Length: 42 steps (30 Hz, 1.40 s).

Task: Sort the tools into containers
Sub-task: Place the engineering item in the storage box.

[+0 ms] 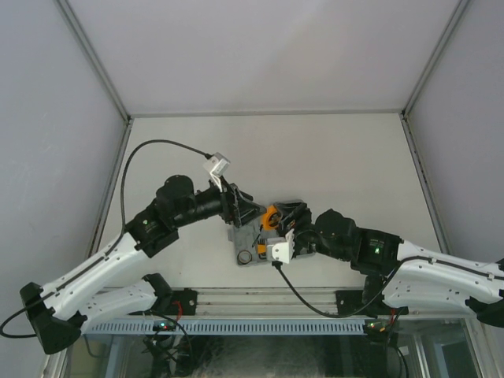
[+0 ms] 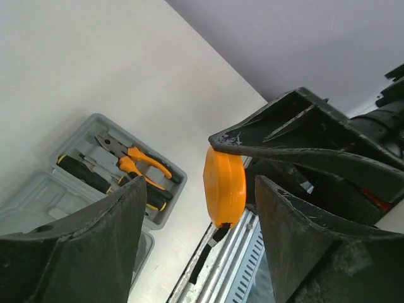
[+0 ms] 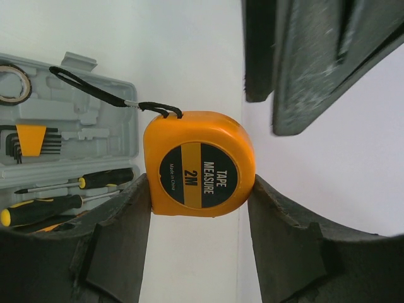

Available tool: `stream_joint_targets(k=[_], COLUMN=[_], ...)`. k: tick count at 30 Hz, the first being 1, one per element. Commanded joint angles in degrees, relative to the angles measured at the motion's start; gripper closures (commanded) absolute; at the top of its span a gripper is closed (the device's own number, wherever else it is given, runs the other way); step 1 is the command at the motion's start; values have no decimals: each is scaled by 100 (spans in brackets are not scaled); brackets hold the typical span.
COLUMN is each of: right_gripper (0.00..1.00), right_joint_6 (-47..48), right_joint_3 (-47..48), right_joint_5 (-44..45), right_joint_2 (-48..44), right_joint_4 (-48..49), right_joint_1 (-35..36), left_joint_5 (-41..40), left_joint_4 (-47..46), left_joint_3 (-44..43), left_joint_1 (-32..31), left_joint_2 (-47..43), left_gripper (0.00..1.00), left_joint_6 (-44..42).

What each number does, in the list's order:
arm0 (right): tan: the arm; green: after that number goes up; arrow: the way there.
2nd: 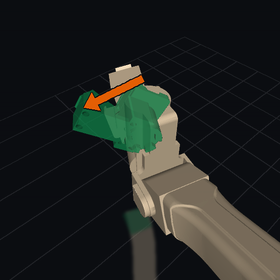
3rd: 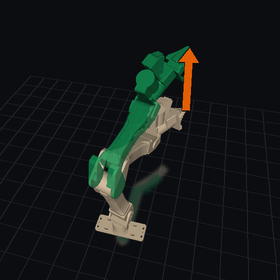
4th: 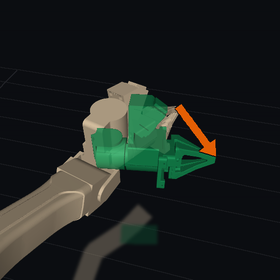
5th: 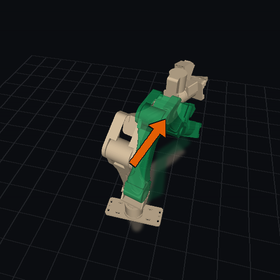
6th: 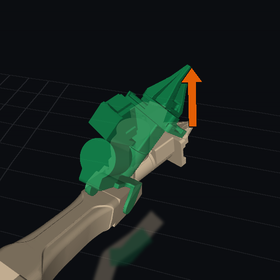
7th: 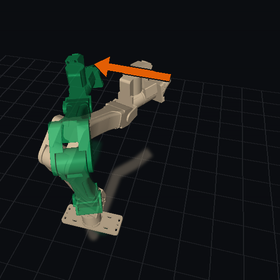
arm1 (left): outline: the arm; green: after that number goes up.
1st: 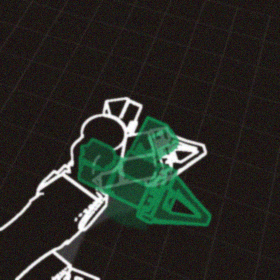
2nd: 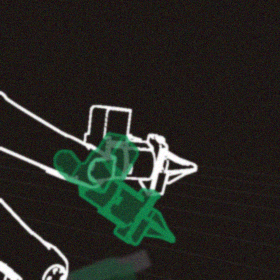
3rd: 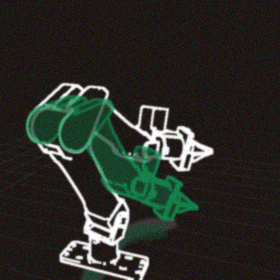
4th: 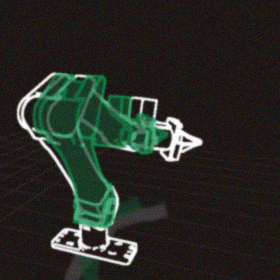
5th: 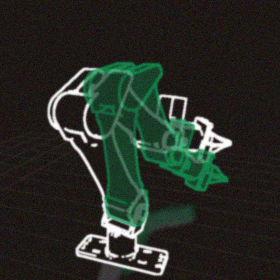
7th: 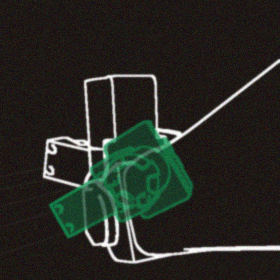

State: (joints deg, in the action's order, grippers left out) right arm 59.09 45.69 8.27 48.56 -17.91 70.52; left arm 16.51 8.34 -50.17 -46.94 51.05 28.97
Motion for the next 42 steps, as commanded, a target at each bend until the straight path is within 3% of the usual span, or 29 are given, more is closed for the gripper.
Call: stream_joint_targets(k=[1,9,17,21,27,30,38,42], right_gripper=[100,100,99,97,92,79,30,19], right_joint_6=[-248,-337,-383,-372,-454,-544,-1157,-1675], right_joint_3=[346,477,605,663,680,683,509,222], right_joint_5=[-54,-36,-13,-32,-30,39,-36,-84], right_joint_2=[-5,145,335,416,399,337,89,-156], right_joint_4=[301,185,185,134,144,122,-95,41], right_joint_1=[-56,-108,-126,-126,-118,-118,-126,-102], left_joint_5=[83,35,80,78,99,-28,-524,-678], left_joint_4=[124,405,496,581,708,803,883,813], left_joint_3=[-430,-682,-753,-804,-870,-919,-932,-802], left_joint_1=[-97,-243,-281,-281,-281,-281,-261,-221], left_joint_2=[213,544,694,776,880,910,734,598], left_gripper=[27,33,47,60,90,100,100,100], left_joint_6=[-193,-343,-364,-387,-412,-423,-425,-419])
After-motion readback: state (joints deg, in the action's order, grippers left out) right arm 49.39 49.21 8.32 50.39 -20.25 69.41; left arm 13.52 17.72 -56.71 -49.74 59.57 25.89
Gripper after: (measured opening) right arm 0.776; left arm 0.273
